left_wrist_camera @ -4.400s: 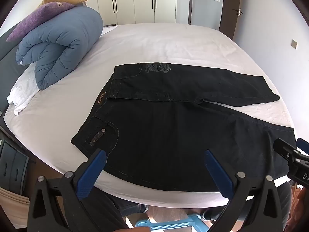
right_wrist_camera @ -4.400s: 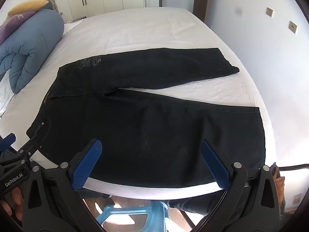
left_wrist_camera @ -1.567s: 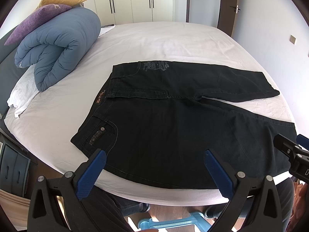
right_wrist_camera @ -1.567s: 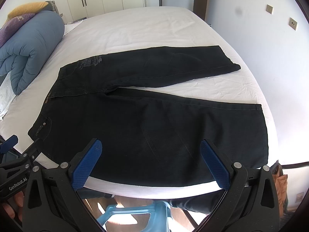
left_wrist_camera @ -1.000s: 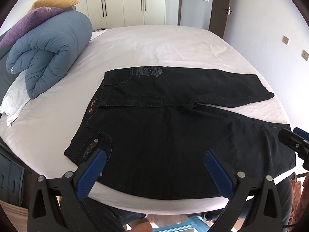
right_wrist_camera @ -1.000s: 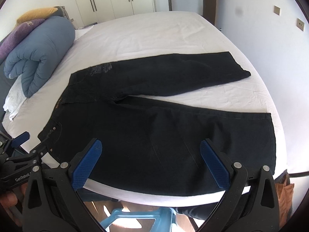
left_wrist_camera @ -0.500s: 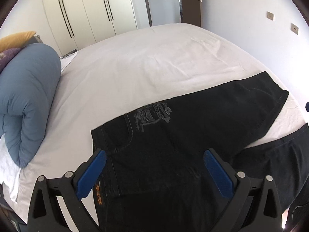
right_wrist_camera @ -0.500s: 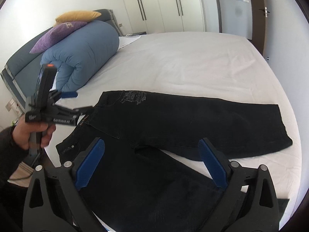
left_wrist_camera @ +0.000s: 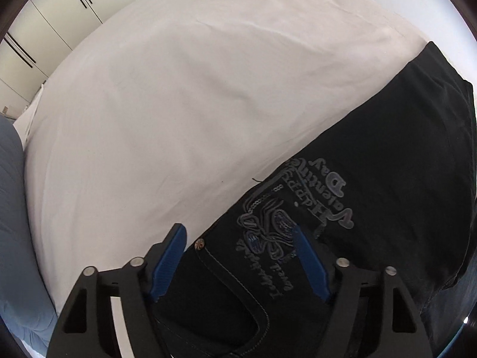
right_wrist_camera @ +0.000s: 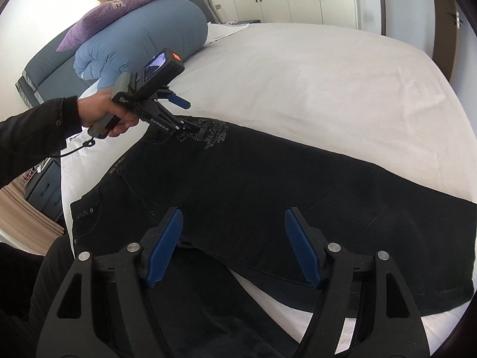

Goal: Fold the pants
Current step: 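Lower the left tool and grasp the jeans waistband by the printed pocket, then grasp the waistband with the right tool beside the left tool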

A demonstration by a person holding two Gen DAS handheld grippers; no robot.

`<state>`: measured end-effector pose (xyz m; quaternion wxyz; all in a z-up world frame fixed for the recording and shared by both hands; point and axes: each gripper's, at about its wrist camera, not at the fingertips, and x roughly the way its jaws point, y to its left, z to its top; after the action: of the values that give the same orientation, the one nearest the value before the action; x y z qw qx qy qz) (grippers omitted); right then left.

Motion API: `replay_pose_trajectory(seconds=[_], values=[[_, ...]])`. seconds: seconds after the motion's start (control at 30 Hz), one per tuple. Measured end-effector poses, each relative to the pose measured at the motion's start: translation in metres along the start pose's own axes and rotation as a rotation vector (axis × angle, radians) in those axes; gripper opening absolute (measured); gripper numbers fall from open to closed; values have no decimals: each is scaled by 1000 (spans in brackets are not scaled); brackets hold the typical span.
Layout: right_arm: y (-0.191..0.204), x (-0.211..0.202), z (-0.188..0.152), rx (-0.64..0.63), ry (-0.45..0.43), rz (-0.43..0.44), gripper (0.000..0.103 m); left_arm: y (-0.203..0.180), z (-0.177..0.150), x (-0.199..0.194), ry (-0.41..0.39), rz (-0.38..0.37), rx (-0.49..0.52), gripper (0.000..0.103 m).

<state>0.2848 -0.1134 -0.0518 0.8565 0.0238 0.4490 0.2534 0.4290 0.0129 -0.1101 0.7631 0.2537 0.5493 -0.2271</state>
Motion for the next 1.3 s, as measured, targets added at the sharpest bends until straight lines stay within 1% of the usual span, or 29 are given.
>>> replay_pose_trajectory(seconds=[0.1,0.17,0.23,0.27,0.33,0.37,0.4,0.43,0.47,0.5,0.57,0.63,0.67,0.73,0.77,0.8,0.87,0.93,1.0,1.03,1.07,1.13,1.2,1.23,1.3], values=[[-6,18,3,7,21,23,70,14,2,15,32,-73,-21,70],[-4,24,2,8,25,47,70,19,2,21,45,-98,-29,70],[-1,27,-1,5,30,58,70,21,1,31,74,-149,-35,61],[2,31,-1,-2,33,57,70,20,0,33,75,-157,-30,60],[7,38,0,-11,37,60,70,15,-1,33,76,-174,-21,48],[8,41,2,-15,39,64,70,14,0,32,77,-176,-20,43],[11,41,5,-20,36,67,70,12,-1,30,68,-174,-20,25],[13,42,7,-25,33,70,70,9,2,26,64,-182,-24,16],[15,43,12,-27,32,73,70,5,0,23,54,-170,-17,10],[16,44,17,-28,32,73,70,0,-3,19,38,-153,-9,10],[15,47,27,-27,31,85,65,-7,-11,7,-10,-125,-19,8],[12,53,43,-32,30,92,65,-14,-22,-9,-73,-106,-35,7],[11,56,52,-45,32,90,63,-19,-28,-19,-108,-95,-38,7],[15,66,71,-104,46,80,58,-32,-41,-37,-166,-62,-22,7],[18,72,80,-133,59,75,56,-35,-52,-48,-188,-47,-8,7],[21,77,88,-158,68,73,55,-46,-60,-53,-211,-24,16,7],[29,88,103,-230,85,65,46,-61,-71,-65,-246,15,61,7],[38,101,117,-300,107,42,43,-71,-81,-77,-277,25,75,7],[41,114,127,-339,137,35,42,-75,-87,-85,-301,36,82,7],[42,120,131,-355,155,33,42,-68,-92,-90,-308,39,85,7],[43,126,134,-371,169,24,42,-71,-95,-92,-317,39,88,7],[42,137,138,-400,199,7,42,-75,-93,-90,-324,37,93,7],[43,149,140,-425,232,-5,42,-80,-98,-87,-330,31,95,7],[43,154,139,-438,249,-13,42,-78,-106,-89,-334,27,91,7],[41,166,139,-458,292,-34,42,-73,-109,-92,-338,22,82,7]])
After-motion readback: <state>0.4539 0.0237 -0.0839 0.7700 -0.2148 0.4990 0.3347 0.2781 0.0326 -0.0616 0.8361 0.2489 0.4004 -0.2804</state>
